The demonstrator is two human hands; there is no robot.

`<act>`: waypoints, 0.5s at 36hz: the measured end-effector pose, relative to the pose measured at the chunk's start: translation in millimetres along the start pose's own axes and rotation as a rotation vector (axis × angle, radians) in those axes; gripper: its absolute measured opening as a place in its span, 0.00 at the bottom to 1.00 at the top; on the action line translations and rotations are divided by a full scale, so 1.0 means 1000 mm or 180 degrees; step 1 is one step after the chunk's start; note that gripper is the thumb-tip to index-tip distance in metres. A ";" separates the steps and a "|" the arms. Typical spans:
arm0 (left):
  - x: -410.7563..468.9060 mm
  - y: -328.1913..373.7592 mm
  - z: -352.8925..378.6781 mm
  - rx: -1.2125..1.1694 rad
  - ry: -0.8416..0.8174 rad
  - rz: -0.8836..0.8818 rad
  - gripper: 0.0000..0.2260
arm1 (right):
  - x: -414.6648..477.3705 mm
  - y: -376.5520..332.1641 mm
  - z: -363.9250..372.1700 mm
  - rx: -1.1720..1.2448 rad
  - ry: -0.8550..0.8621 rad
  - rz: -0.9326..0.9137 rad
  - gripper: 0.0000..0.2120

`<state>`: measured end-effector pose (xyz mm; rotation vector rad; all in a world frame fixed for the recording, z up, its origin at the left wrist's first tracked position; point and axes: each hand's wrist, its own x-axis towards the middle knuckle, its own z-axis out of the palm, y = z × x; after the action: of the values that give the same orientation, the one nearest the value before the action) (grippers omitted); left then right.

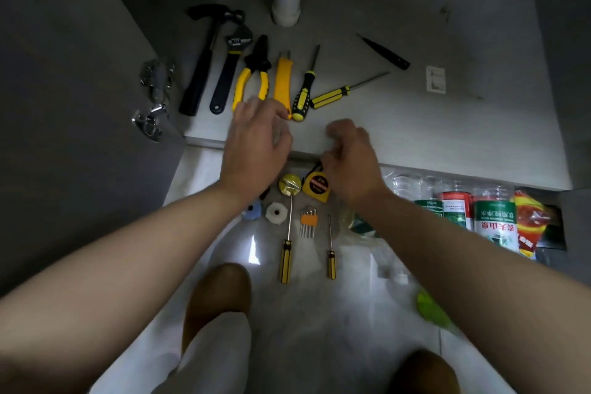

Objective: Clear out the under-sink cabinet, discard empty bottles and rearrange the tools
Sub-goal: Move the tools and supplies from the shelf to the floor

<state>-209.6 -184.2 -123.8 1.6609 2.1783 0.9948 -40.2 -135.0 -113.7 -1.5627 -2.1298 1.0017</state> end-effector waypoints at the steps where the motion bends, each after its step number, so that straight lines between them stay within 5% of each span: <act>1: 0.010 -0.003 -0.001 0.0309 0.0121 -0.0011 0.11 | 0.010 -0.003 -0.003 -0.0088 -0.0023 0.0054 0.23; 6: 0.051 -0.024 -0.007 0.0955 0.0160 -0.0633 0.24 | 0.058 -0.014 -0.009 -0.0370 -0.0425 0.0320 0.31; 11: 0.091 -0.040 -0.013 0.0801 -0.0139 -0.1589 0.32 | 0.082 -0.014 -0.002 -0.0604 -0.0462 0.0486 0.24; 18: 0.106 -0.054 -0.011 0.0720 0.0085 -0.1874 0.24 | 0.073 0.001 0.002 -0.0702 0.0079 0.0584 0.09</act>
<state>-291.9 -98.4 -126.4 0.9614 2.6363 0.6218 -66.9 -68.7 -126.7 -1.8930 -2.1723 0.8179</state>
